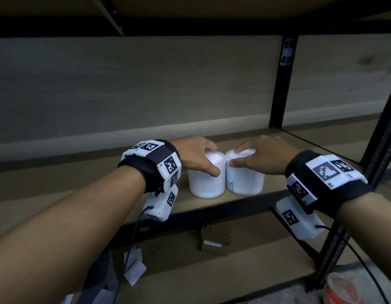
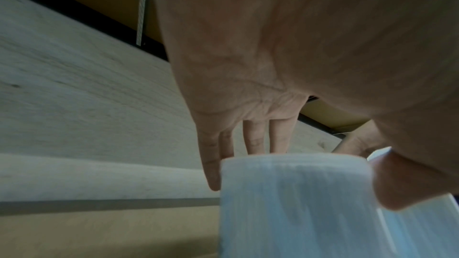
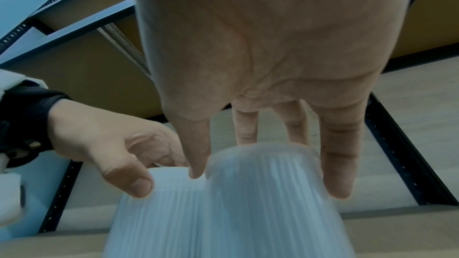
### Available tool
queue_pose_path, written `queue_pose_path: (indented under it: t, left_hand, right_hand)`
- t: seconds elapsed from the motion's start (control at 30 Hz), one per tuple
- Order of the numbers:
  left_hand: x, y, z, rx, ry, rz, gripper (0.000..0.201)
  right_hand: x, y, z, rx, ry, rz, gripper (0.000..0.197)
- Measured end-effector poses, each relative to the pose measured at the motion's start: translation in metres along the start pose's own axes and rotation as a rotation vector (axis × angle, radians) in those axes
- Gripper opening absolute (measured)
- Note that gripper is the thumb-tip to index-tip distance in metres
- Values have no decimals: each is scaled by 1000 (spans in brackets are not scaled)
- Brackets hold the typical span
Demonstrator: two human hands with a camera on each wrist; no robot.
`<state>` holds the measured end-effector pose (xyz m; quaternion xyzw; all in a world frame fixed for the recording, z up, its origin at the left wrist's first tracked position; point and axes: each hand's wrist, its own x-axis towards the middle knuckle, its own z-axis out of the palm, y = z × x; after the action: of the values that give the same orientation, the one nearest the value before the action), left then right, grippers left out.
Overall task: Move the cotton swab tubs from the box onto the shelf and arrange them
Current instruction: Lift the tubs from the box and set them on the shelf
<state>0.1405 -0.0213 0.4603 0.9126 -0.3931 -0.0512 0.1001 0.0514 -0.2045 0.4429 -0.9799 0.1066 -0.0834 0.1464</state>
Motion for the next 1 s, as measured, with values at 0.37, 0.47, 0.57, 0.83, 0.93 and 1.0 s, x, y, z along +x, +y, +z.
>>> queue_pose_path:
  t: [0.37, 0.47, 0.57, 0.83, 0.93, 1.0]
  left_hand:
    - [-7, 7, 0, 101, 48, 58, 72]
    - [-9, 10, -3, 144, 41, 62, 60]
    - [-8, 10, -2, 151, 44, 67, 57]
    - [-1, 9, 0, 143, 52, 80, 59]
    - [7, 8, 1, 147, 60, 77, 60]
    - [13, 7, 1, 157, 66, 78, 59]
  right_hand:
    - [-14, -8, -7, -107, 75, -120, 44]
    - [-17, -10, -7, -133, 59, -105, 36]
    - [-19, -10, -5, -139, 88, -91, 36]
    - [-4, -4, 0, -69, 105, -45, 37]
    - [5, 1, 1, -57, 109, -31, 37]
    - [11, 4, 1, -70, 111, -31, 37]
